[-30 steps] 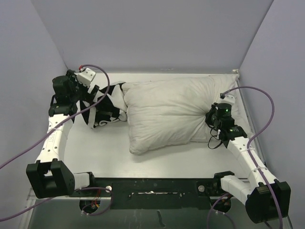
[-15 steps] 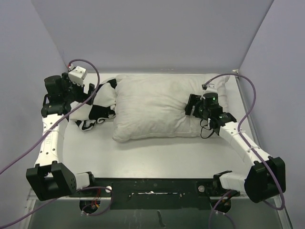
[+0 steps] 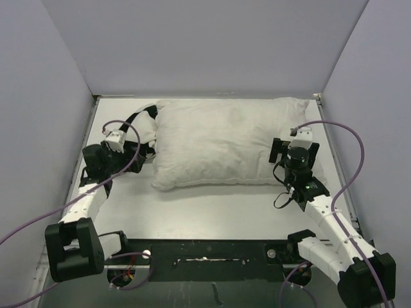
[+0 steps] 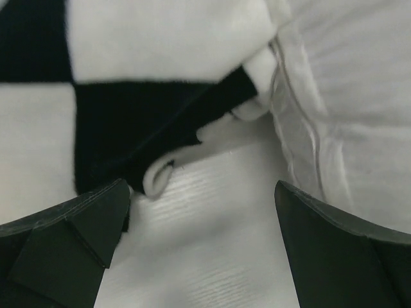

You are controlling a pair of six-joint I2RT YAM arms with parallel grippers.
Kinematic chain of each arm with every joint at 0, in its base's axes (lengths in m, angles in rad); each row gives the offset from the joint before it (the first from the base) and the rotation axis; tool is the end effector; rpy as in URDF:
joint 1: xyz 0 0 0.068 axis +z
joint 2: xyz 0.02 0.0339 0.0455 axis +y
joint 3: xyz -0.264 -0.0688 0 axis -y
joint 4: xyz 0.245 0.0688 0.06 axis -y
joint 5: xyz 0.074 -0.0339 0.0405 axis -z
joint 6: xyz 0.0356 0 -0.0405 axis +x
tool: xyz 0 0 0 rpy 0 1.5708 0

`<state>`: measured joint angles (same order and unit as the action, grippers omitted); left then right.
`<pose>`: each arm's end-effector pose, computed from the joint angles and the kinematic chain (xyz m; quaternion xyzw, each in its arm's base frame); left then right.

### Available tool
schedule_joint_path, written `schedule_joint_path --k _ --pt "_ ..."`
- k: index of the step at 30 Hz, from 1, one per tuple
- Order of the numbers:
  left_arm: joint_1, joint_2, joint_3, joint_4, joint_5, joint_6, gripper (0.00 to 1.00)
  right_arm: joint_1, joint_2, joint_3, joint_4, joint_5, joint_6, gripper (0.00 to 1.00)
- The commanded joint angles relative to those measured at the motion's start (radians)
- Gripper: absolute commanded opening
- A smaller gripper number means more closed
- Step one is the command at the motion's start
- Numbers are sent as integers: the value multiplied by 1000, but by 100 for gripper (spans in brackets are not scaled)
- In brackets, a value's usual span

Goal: Remove the pillowcase from the pillow
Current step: Reset both arms

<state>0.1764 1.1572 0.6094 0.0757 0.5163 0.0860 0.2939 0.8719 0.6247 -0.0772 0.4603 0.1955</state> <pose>0.2470 0.0262 0.2311 0.0959 0.8298 -0.1498 0.5290 0.1986 0.0436 0.2801 0.0941 0.7962 -0.0421 0.5962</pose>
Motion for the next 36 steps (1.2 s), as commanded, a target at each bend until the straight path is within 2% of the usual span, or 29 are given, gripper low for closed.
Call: schedule_joint_path --k 1,7,9,12,13,14,16,17,19,22,24,26,28,36 --pt "0 39 -187 446 42 -68 98 -81 47 -89 124 129 7 98" --pt "0 212 -366 937 36 -83 98 -199 114 -249 442 83 -28 98" --pt "-1 272 -389 1006 30 -77 98 -216 191 -270 542 69 -46 98" --pt "-9 418 -435 1244 3 -90 98 -232 327 -295 712 24 -71 98" --pt "-4 443 -435 1270 -16 -107 98 -237 370 -306 761 20 -64 98" --pt "0 452 -430 1230 -40 -110 98 -247 414 -316 802 11 -51 98" --pt "1 508 -417 1298 -31 -123 98 -260 504 -345 918 14 -23 98" --pt "2 501 -411 1271 -32 -116 98 -261 545 -368 996 18 -23 98" --pt "-18 451 -375 1125 -84 -96 98 -267 598 -381 1080 -33 -54 98" --pt "-60 473 -277 983 -133 -73 98 -281 646 -339 1074 -243 -127 98" --pt "-132 445 -256 880 -258 -40 98 -282 749 -327 1173 -307 -177 98" --pt "-132 456 -263 918 -251 -41 98 -268 730 -273 1025 -268 -165 98" --pt "-127 451 -265 913 -245 -43 98 -231 758 -241 1004 -215 -192 98" --pt "-127 448 -276 939 -247 -43 98 -220 751 -262 1038 -201 -206 98"
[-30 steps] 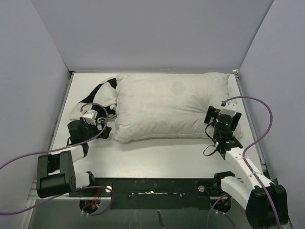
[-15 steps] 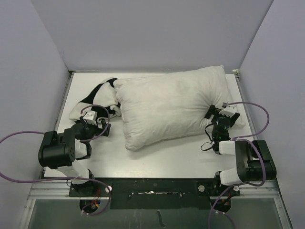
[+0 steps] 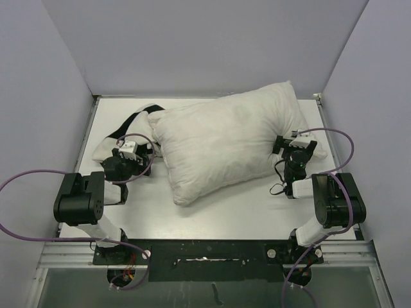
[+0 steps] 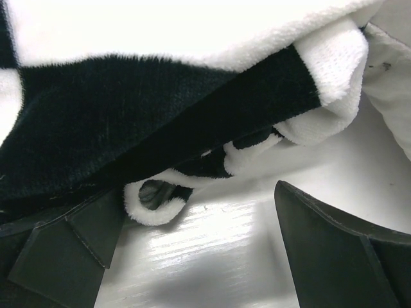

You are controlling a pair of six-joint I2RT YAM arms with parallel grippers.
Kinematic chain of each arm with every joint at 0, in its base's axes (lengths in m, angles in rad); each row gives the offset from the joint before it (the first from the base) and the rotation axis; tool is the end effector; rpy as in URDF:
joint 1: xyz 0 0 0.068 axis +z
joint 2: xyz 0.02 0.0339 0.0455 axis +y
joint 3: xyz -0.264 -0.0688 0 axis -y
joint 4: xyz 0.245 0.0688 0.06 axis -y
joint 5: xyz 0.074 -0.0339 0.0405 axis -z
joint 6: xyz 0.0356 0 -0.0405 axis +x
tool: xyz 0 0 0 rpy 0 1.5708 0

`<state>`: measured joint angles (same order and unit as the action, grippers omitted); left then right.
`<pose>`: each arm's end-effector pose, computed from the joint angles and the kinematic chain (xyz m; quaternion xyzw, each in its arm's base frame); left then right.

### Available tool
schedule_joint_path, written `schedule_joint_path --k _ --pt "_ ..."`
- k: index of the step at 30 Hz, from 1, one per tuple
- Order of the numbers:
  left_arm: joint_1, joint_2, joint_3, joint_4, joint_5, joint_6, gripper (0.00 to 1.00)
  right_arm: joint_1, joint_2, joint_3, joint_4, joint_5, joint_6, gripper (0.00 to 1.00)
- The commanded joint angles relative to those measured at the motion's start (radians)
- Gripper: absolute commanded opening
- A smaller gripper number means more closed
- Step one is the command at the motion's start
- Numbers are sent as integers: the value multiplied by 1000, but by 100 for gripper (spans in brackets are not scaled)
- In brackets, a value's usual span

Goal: Remove the pillowcase from the pillow
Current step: Reset both arms

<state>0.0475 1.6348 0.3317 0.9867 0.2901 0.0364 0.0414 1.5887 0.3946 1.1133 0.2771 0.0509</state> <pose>0.2625 0.0023 0.1229 0.0804 0.8016 -0.0926 0.5851 0.2787 0.0018 0.1630 0.0971 0.7276 -0.0704 0.6754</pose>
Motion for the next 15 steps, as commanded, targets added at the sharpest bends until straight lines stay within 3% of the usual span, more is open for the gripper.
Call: schedule_joint_path --k 1,5,15 --pt "2 -30 1 27 -20 7 98 43 36 -33 -148 -9 -69 98" --pt "2 -29 1 28 -20 7 98 92 47 -54 -80 62 -104 98" --pt "2 -26 9 18 -20 8 98 93 45 -54 -85 63 -104 98"
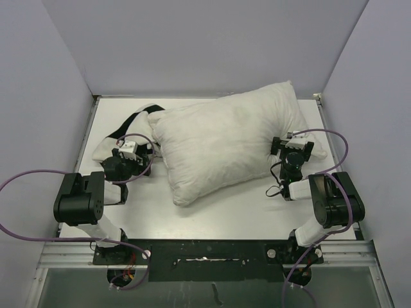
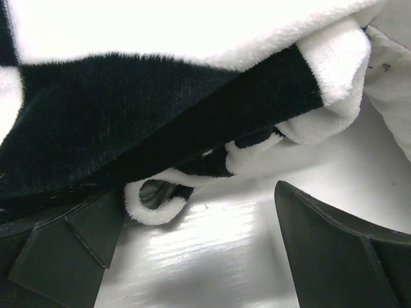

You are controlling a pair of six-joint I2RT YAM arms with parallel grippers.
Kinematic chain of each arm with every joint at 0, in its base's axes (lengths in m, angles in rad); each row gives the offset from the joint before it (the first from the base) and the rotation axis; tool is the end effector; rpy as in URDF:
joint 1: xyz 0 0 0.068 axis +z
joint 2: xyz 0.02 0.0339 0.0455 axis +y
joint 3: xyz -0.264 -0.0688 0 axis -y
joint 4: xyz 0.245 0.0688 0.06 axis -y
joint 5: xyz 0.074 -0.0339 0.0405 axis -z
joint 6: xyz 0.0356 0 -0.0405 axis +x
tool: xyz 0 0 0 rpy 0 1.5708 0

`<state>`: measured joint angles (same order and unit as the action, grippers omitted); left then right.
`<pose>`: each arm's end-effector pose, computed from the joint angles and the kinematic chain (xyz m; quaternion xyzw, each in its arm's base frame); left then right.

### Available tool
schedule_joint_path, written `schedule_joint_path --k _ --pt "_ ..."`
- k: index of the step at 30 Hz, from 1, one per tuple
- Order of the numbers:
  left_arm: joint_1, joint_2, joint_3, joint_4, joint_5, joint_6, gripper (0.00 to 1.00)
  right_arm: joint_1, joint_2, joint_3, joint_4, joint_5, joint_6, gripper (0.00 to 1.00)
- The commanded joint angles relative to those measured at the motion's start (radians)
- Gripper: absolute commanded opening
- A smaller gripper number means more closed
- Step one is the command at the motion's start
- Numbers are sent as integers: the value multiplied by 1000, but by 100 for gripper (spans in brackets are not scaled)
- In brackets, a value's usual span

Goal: Remove the pillowcase from the pillow
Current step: Reset both arms

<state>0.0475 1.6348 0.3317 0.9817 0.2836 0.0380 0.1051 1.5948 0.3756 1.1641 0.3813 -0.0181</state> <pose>0.2624 0.0025 0.1224 0.0788 0.8034 -0.0898 0.5834 0.2738 0.0156 0.1622 0.0861 0.7198 -0.1082 0.6803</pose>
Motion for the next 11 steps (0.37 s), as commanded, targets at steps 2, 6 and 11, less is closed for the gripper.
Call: schedule_joint_path --k 2,6,11 --pt "2 -24 9 23 -14 7 98 29 39 -35 -134 -41 -36 98" --pt "2 -23 13 16 -14 8 98 30 40 -34 -136 -41 -35 98" --pt "2 -29 4 26 -15 7 98 17 38 -21 -165 -66 -22 98"
